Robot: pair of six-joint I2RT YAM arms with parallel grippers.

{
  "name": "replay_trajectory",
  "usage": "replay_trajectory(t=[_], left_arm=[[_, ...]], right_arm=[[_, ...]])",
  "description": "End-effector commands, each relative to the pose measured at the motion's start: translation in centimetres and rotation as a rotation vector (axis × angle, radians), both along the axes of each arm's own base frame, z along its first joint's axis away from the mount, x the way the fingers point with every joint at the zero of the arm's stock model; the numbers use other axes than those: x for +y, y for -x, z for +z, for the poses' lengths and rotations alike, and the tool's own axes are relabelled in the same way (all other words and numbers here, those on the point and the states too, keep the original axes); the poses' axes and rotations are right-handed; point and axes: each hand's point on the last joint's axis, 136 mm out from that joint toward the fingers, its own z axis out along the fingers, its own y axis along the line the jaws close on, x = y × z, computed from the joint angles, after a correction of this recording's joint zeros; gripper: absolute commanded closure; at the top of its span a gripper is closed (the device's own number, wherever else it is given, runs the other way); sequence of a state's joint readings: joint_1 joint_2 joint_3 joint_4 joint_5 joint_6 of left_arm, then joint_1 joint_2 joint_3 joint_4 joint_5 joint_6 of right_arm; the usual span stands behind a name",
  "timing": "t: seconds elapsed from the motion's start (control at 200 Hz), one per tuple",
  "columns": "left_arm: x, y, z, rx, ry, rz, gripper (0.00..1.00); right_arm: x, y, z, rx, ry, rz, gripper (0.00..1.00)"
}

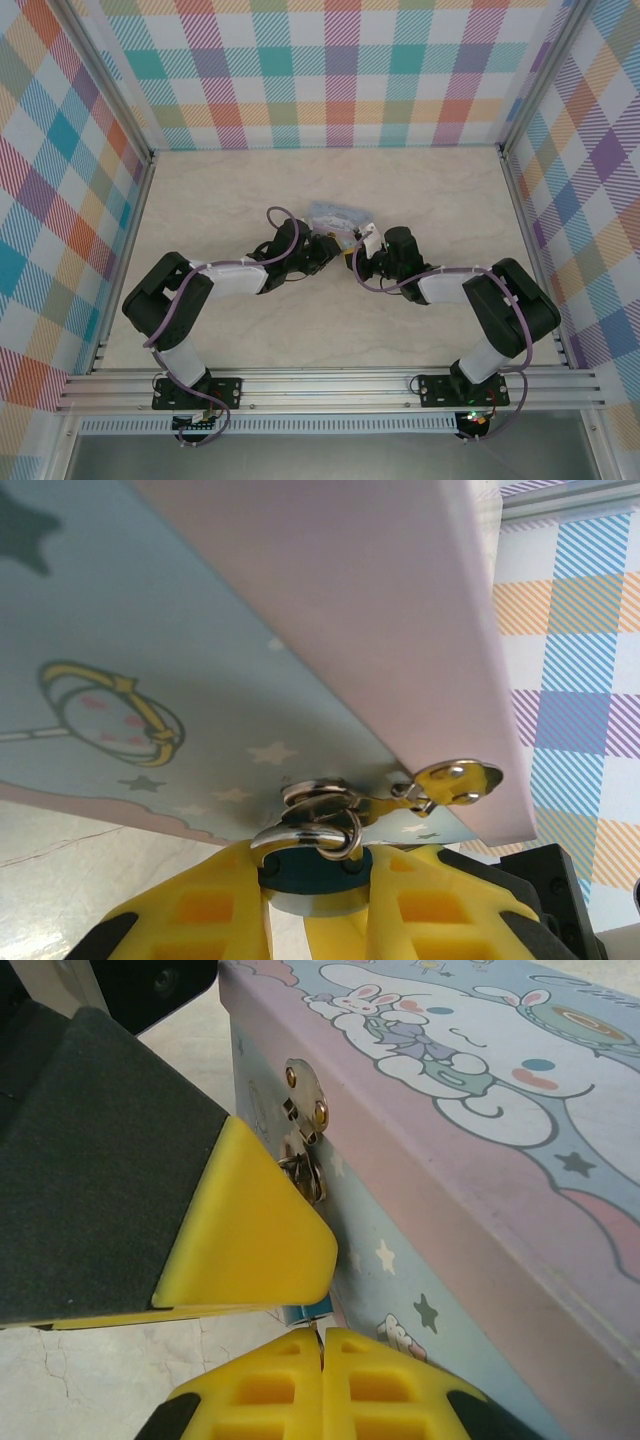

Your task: Unlock the padlock with the key

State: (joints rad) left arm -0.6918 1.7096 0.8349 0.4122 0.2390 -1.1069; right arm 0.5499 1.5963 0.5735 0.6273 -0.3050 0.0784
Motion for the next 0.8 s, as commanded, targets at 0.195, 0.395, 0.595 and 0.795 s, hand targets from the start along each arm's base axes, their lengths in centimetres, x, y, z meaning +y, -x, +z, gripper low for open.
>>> replay_trajectory(t=[0.195, 0.395, 0.595, 0.795], left_arm=[[-4.3, 3.9, 2.2, 0.018, 0.118, -0.214, 0.82], [-4.1, 3.5, 0.8, 0.028, 0.09, -0.194, 0.73], [-3.5, 3.3, 0.5, 0.022, 0.073, -0.176, 0.53], [-0.3, 3.5, 1.6, -0.013, -0.012, -0.133, 0.32]], right_arm=[[2.0, 0.1, 2.2, 0.113, -0.202, -0.026, 1.0], [1.2, 1.2, -1.0, 0.304, -0.231, -0.121, 1.0], [1.3, 2.3, -3.3, 0.405, -0.217, -0.165, 1.0], [1.0, 2.7, -4.5, 0.481, -0.234, -0.212, 1.0]])
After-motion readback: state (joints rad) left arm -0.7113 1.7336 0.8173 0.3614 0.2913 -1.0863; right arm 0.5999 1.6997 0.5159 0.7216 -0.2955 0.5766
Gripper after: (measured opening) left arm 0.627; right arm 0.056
